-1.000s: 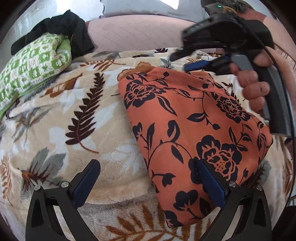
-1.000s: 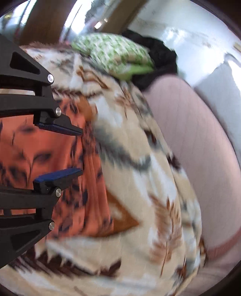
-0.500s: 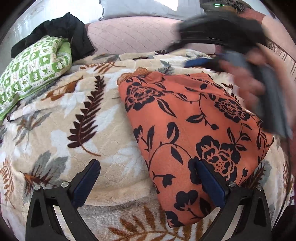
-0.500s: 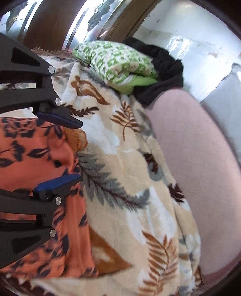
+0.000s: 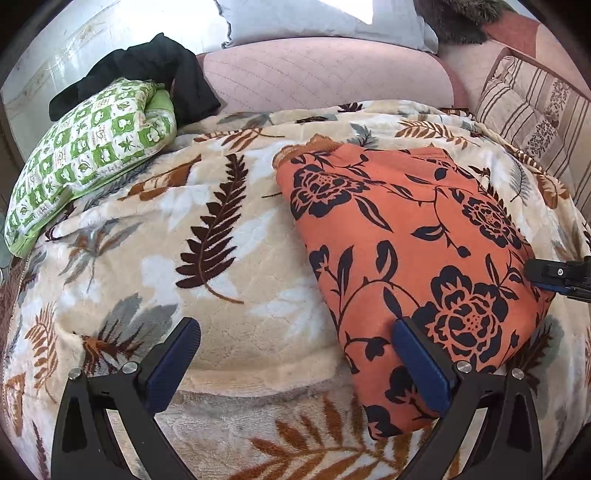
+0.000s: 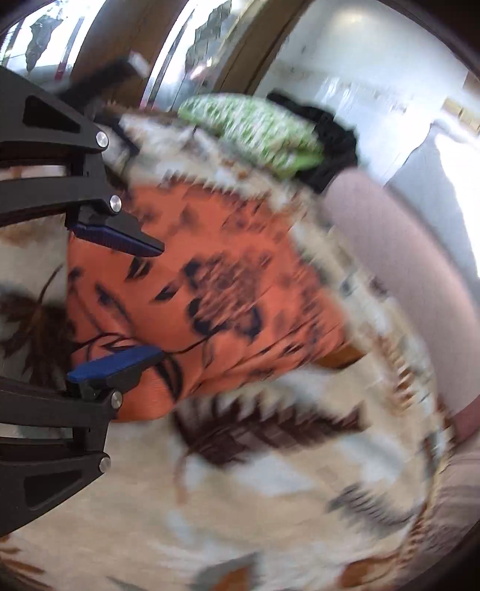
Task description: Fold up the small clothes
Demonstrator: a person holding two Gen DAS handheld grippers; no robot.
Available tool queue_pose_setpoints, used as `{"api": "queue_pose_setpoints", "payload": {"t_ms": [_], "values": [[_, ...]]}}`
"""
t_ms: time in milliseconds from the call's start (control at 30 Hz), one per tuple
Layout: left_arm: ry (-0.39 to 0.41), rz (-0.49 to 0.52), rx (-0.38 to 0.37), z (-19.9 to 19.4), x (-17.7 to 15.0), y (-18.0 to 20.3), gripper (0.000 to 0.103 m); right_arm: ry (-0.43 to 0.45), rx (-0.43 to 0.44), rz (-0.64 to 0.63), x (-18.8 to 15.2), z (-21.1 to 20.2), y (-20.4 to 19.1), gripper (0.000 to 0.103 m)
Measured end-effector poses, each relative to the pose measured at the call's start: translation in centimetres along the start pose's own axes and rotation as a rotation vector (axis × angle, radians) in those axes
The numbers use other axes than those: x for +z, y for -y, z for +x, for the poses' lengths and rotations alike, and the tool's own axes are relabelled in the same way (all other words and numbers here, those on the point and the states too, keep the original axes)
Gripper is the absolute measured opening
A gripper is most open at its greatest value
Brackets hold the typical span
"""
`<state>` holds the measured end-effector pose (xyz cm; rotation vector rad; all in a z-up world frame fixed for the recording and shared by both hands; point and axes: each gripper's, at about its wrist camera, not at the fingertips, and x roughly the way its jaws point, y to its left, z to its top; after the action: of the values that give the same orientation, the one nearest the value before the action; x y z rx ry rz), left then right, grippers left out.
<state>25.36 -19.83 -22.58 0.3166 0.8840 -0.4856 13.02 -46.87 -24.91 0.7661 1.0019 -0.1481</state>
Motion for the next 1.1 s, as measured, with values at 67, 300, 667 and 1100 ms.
{"api": "queue_pose_setpoints", "payload": {"t_ms": [67,300,667,1100], "values": [[0.028,-0.022,0.017,-0.6,0.0,-0.4,0.103,0.015,0.013,-0.021,0.4,-1.2,-0.6,0.044],[0.09,-0.057,0.05,-0.9,1.4,-0.7,0.103,0.16,-0.012,-0.05,3.9,-3.3,-0.7,0.063],[0.114,-0.085,0.021,-0.6,2.9,-0.5,0.103,0.04,-0.019,-0.013,6.5,1.7,1.6,0.064],[0.093,-0.123,0.006,0.3,3.4,-1.1,0.103,0.02,0.005,0.033,7.3,2.6,2.9,0.064]]}}
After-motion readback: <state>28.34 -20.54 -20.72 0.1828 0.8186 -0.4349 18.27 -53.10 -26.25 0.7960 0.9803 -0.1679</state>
